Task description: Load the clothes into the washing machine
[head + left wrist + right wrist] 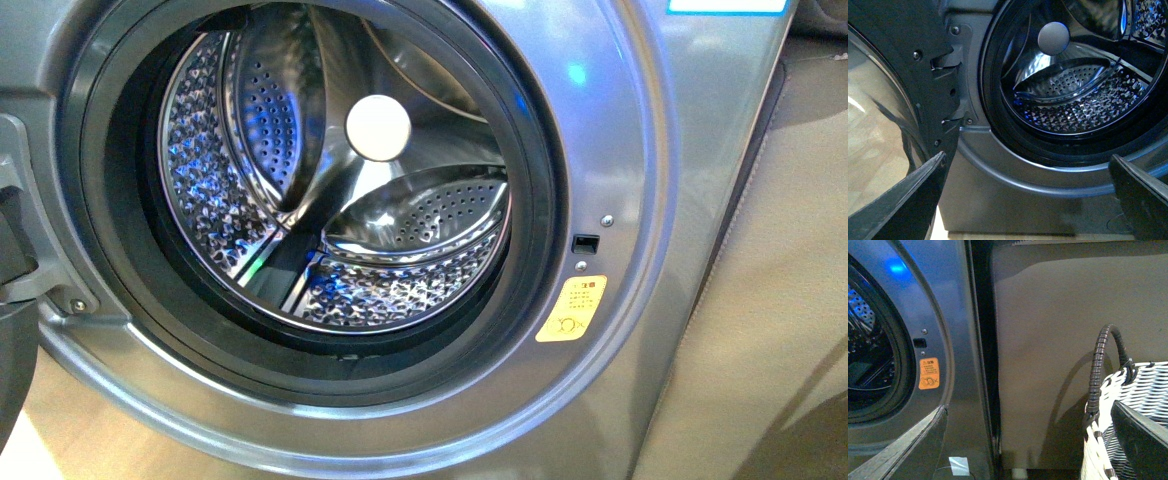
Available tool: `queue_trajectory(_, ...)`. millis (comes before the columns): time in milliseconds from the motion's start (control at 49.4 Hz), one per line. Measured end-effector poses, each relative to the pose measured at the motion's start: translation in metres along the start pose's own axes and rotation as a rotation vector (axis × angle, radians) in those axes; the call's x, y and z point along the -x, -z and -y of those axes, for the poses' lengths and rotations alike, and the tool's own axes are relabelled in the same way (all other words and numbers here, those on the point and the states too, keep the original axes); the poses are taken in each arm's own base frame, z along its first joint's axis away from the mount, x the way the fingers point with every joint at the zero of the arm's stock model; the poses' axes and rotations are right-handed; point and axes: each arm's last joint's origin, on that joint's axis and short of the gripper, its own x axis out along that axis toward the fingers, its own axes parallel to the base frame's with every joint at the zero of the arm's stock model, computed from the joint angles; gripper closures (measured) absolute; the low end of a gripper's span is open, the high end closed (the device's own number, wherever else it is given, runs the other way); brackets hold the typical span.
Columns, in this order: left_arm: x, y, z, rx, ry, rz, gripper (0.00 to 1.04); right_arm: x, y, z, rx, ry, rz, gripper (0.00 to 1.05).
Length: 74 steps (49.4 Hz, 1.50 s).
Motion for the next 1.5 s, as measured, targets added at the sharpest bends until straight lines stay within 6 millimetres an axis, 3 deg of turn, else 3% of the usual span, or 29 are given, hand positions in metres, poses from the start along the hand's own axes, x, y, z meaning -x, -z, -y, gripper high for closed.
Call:
queue_trajectory(1438,0.0000,0.0000,0.0000,0.000,0.000,0.000,0.07,0.0000,0.0000,0.0001,0.000,0.000,0.000,0.07)
queue_trajectory(1498,0.0000,0.0000,0.0000,0.000,0.000,0.000,0.07,-0.0007,-0.0034,-0.0003,-0.056,-0.088,0.031,0.07)
